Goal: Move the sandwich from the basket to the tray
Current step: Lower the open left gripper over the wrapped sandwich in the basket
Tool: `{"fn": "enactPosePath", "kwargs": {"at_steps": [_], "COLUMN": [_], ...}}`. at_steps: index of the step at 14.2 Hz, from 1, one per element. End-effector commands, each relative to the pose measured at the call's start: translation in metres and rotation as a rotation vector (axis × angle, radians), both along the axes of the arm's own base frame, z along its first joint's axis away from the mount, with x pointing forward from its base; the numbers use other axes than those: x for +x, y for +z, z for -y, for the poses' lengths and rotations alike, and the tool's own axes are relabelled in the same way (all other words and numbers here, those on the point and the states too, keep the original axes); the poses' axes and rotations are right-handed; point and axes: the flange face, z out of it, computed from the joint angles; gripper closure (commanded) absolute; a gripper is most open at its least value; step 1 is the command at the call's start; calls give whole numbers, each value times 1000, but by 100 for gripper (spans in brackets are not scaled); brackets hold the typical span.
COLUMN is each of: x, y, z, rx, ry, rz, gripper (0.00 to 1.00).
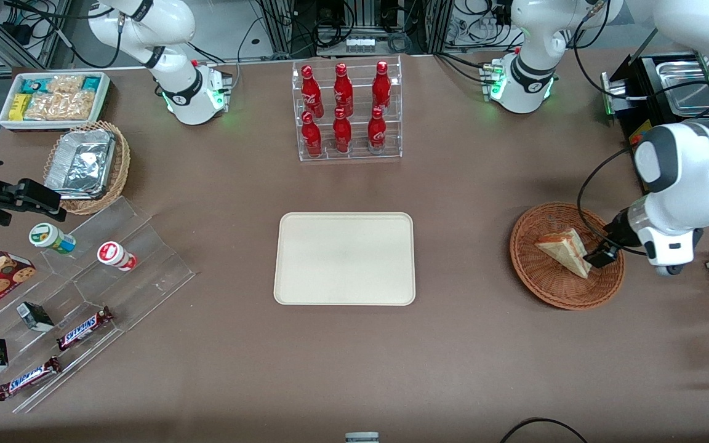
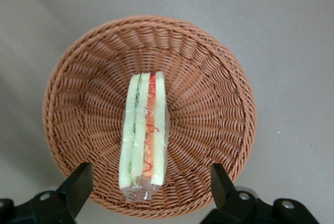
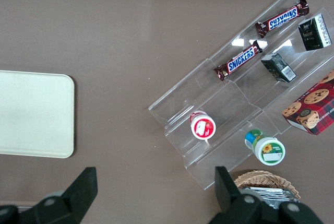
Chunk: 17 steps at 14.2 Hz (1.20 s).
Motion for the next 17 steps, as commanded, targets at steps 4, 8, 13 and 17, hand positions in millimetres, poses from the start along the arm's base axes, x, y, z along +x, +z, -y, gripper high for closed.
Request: {"fn": "enactPosePath", "kwargs": {"at_steps": [4,8,13,17], "x": [-12,-20,-27,-32], "y": [-27,-43,-65,-75], "z": [7,4,5,5], "rx": [3,8,14,18], "ry": [49,96,115,113], "rz": [-24,-6,12,-8], "gripper": [0,0,0,0]}}
